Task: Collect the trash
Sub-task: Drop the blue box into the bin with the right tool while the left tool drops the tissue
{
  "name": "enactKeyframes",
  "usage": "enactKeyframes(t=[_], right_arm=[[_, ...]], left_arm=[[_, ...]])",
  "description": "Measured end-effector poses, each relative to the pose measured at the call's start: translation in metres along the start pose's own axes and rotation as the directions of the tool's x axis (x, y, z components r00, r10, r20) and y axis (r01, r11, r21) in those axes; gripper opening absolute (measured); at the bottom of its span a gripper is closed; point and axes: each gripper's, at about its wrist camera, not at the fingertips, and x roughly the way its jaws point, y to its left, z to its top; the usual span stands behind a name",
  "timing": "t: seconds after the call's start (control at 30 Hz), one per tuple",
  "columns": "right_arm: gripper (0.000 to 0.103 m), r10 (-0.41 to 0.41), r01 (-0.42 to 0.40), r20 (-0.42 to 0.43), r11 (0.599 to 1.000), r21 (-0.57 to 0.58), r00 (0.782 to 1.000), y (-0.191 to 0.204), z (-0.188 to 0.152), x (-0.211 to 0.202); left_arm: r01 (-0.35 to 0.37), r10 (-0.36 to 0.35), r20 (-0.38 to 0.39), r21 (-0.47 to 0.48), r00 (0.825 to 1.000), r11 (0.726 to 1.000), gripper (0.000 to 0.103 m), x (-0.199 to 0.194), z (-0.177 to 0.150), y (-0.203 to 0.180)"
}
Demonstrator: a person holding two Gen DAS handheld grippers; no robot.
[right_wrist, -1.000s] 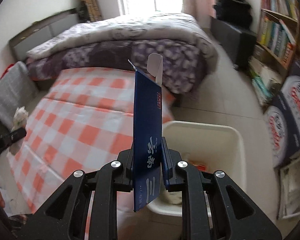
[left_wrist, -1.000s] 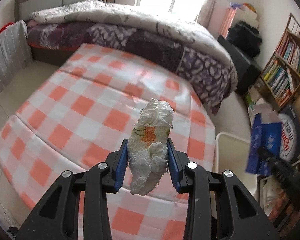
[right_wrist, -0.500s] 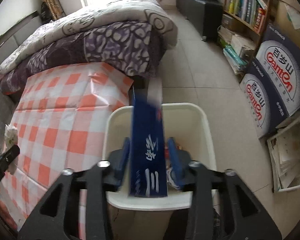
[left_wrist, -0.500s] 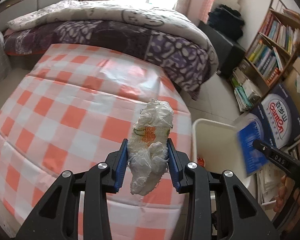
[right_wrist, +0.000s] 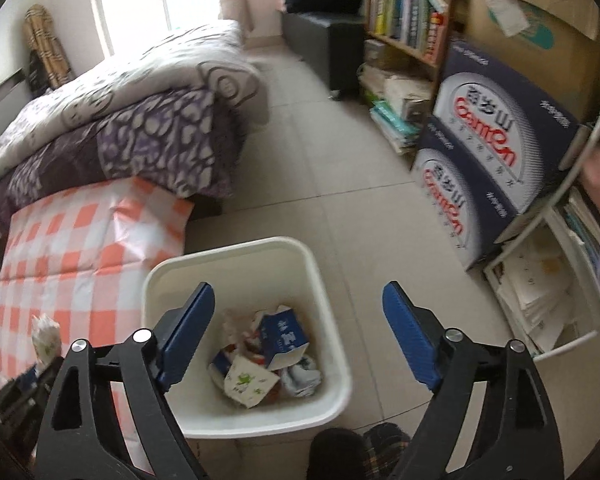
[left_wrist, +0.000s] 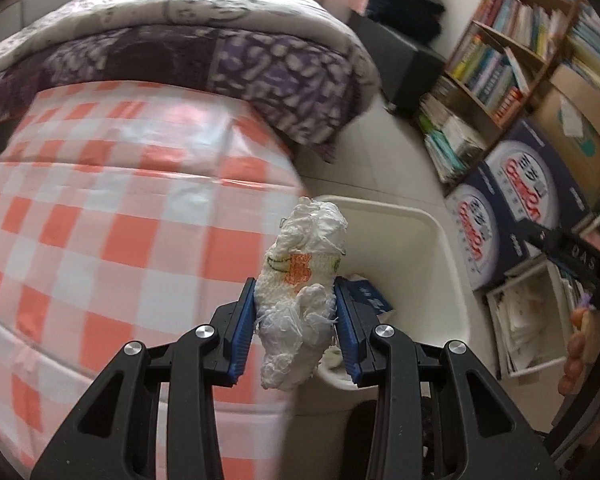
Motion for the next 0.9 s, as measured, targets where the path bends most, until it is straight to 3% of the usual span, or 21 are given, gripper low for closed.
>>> enactKeyframes(t=[0.23,0.27,0.37,0.43,0.6,0.67,0.73,0.8,0.9], right_arm=[[0.091,0.002,-0.004,0.029,0.997,0.076,1.0,-0.018,0.004,-0.007],[0.091,0.006,-0.009,0.034,0.996,0.085,0.999,-0.019,0.004,-0.008],[0.093,0.022,-0.029,0.059,0.992,0.127,0.998,-0.025,0.006,-0.014],[0.095,0.033,-0.046,0.088,0.988,0.147,0.996,-0.026,0.007,-0.02],[0.096,0.048,-0.069,0.144,0.988,0.139,0.988,-0.013,0.004,-0.035],[0.096,0.061,-0.083,0.163,0.988,0.132,0.985,-0.003,-0.001,-0.041],[0.096,0.064,-0.084,0.162,0.989,0.12,0.985,0.008,-0.008,-0.043],[0.096,0.069,-0.083,0.158,0.993,0.082,0.985,0.022,-0.014,-0.045],[0.096,0.057,-0.063,0.181,0.998,0.026,0.982,0.044,-0.022,-0.054]], left_arm=[[0.035,-0.032,-0.033,0.081,0.999,0.996,0.038,0.027,0.006,-0.046],[0.047,-0.045,-0.033,0.078,0.998,0.996,0.04,0.03,0.008,-0.051],[0.073,-0.071,-0.033,0.079,0.997,0.994,0.059,0.033,0.015,-0.059],[0.073,-0.071,-0.02,0.091,0.997,0.993,0.062,0.028,0.017,-0.06],[-0.011,0.009,0.022,0.086,1.0,0.996,0.064,0.009,0.013,-0.043],[-0.106,0.099,0.076,0.094,0.992,0.99,0.067,-0.009,0.01,-0.032],[-0.203,0.189,0.143,0.086,0.971,0.975,0.076,-0.026,0.007,-0.023],[-0.291,0.27,0.237,0.054,0.933,0.955,0.091,-0.05,0.006,-0.014],[-0.403,0.37,0.397,-0.001,0.84,0.915,0.096,-0.089,0.001,-0.004]])
